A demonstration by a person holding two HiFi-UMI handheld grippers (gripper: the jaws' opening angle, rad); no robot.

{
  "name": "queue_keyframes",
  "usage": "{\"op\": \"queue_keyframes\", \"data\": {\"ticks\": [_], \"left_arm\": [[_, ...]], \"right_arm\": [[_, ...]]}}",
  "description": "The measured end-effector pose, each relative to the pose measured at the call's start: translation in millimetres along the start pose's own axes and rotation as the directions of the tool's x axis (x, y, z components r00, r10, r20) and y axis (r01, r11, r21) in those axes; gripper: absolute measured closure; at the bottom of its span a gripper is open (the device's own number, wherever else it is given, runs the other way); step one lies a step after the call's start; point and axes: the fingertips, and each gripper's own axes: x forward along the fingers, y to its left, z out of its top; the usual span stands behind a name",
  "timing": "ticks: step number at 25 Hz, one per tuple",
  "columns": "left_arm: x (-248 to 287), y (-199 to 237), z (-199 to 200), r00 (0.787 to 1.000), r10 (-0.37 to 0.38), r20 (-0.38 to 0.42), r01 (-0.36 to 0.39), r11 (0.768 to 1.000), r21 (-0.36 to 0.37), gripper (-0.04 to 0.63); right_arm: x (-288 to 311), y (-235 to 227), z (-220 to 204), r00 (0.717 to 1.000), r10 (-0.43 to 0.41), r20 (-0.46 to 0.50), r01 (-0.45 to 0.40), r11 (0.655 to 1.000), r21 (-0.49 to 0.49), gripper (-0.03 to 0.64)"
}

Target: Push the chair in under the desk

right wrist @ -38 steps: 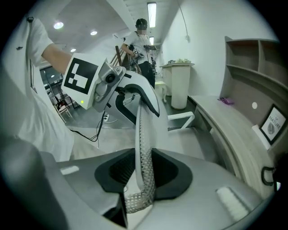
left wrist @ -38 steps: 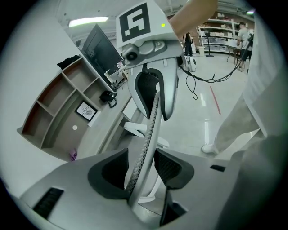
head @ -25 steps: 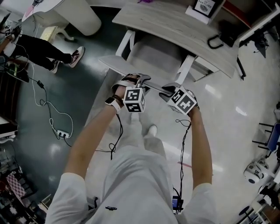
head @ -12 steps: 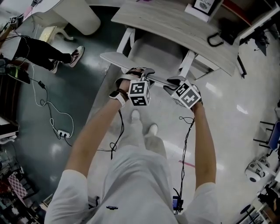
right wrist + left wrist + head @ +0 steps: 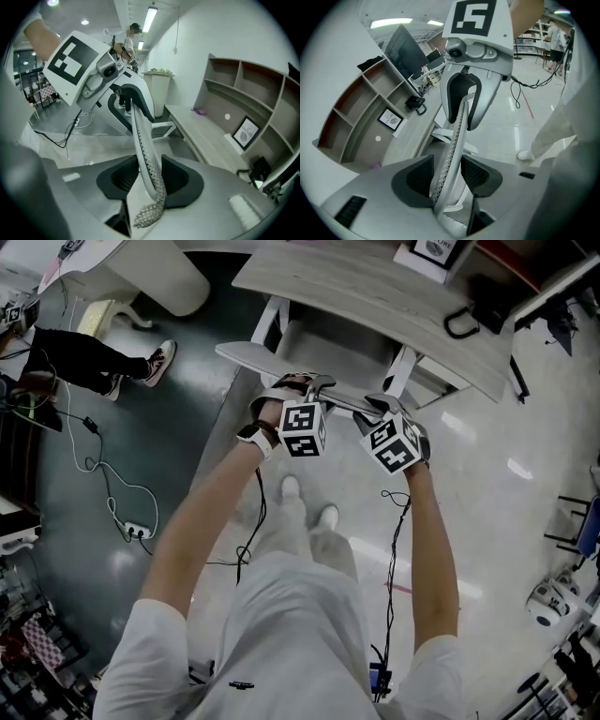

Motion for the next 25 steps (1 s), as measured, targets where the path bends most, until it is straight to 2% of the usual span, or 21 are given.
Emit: {"op": "queue_keyframes", "data": {"ticks": [11, 25], "left_arm": [[25, 40, 5, 1.0, -0.001, 0.009, 0.001, 1.0, 0.016, 0.411], [59, 99, 12, 1.0, 0.005, 0.028, -0.006, 0.999, 0.035, 0.408]], "right_arm": [[20, -46, 3, 0.99, -0.121, -0.066, 0.118, 0.992, -0.04, 0.453], [44, -111, 14, 0.978, -0.179, -0.106, 0.174, 0.983, -0.054, 0.453]]}}
